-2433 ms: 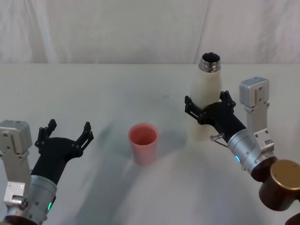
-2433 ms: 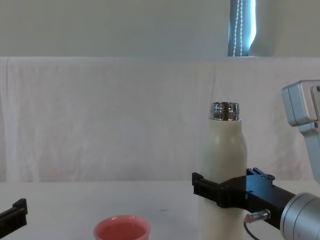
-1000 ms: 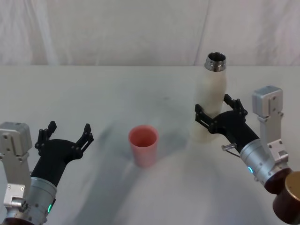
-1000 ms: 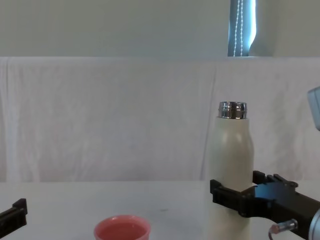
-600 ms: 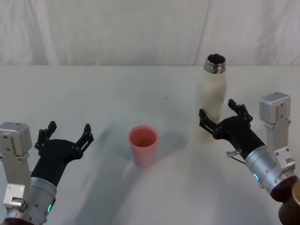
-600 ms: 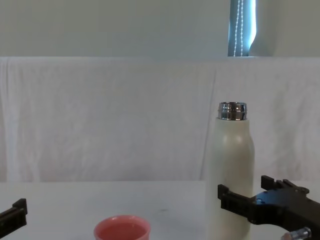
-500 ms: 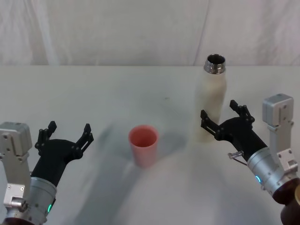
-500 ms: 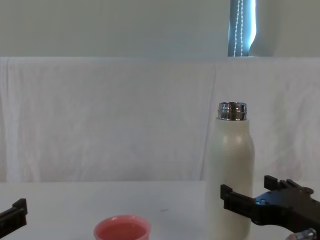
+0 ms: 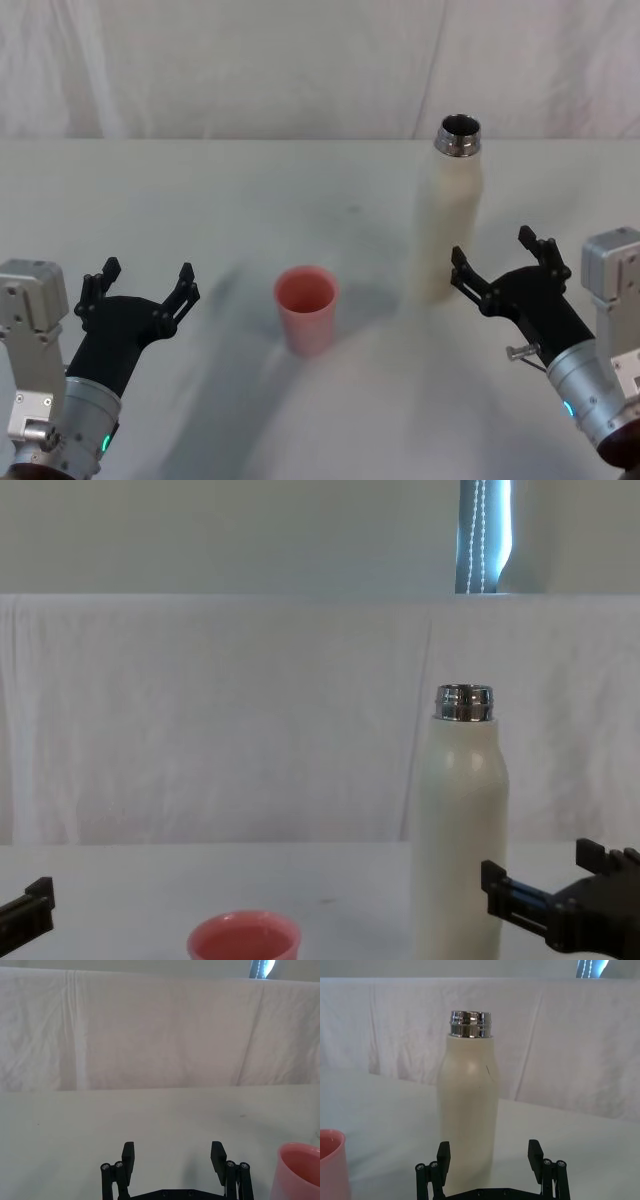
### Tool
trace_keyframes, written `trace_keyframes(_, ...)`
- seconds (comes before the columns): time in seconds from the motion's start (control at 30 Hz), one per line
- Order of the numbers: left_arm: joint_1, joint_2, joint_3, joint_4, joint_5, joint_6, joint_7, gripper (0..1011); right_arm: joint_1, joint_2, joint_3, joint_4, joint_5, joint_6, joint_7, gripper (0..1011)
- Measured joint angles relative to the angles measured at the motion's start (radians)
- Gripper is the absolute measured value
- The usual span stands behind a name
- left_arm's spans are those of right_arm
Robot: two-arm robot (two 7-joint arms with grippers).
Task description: Grasp the thermos with one hand and pour water into the cup lid.
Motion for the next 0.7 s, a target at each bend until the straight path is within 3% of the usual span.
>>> trace_keyframes(0.33,0.0,0.0,0.0,0.0,0.0,0.0,0.0,1001,-0.058,-0.025,0.023,-0.018,-0.047,-0.028,-0.041,1001)
trace_keyframes(0.7,0.0,0.0,0.0,0.0,0.0,0.0,0.0,1001,-0.072,-0.048,0.041,0.005,-0.068,-0.042,-0.046,1001)
